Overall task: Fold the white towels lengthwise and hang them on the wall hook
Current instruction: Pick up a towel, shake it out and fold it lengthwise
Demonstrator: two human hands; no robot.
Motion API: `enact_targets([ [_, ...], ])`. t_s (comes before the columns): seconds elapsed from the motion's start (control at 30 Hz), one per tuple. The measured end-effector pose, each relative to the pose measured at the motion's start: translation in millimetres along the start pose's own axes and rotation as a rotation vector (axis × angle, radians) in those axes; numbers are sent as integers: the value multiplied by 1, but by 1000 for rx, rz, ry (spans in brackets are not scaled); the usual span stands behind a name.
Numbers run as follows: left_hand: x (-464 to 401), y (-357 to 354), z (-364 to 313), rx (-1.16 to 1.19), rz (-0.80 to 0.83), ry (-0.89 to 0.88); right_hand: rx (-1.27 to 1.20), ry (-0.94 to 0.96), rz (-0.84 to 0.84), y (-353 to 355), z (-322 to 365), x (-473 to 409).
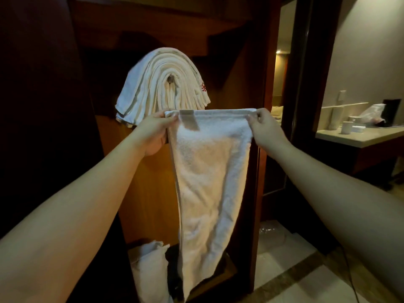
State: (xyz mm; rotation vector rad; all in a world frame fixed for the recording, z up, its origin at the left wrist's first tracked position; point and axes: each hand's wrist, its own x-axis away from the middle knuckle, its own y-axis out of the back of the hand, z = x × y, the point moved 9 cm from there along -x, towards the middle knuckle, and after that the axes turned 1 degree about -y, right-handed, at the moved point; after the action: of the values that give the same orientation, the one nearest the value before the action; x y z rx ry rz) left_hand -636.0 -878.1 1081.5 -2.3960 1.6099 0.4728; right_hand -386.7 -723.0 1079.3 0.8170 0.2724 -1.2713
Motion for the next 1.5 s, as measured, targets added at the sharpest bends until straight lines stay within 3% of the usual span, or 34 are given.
enact_targets([
  [0.23, -2, -3, 31, 122, -52, 72, -29, 93, -91, -10, -13, 10],
  [0.33, -4, -3, 43, 150, -78, 126, -174, -35, 137, -30, -32, 4],
  [0.43, -6, -6, 55, 141, -72, 179, -543, -345, 526, -60, -63, 13],
  [0.5, -7, -9, 61, 108, -45, 207, -569, -458, 712, -69, -75, 26],
  [0.57, -8, -10, 67, 102, -36, 232, -587, -497, 771, -75, -85, 31],
  [0.8, -8, -3, 92, 132, -77, 287, -756, -607, 561, -93, -99, 39],
  [1.13, 17, -14, 131, -13, -503, 356, -401, -635, 110, -117, -107, 72],
  [1.27, 39, -39, 137, 10, -573, 274, -235, -508, 71, -118, -87, 85],
  [1.5, 53, -86, 123, -138, -385, 133, -317, -386, 228, -145, -61, 96],
])
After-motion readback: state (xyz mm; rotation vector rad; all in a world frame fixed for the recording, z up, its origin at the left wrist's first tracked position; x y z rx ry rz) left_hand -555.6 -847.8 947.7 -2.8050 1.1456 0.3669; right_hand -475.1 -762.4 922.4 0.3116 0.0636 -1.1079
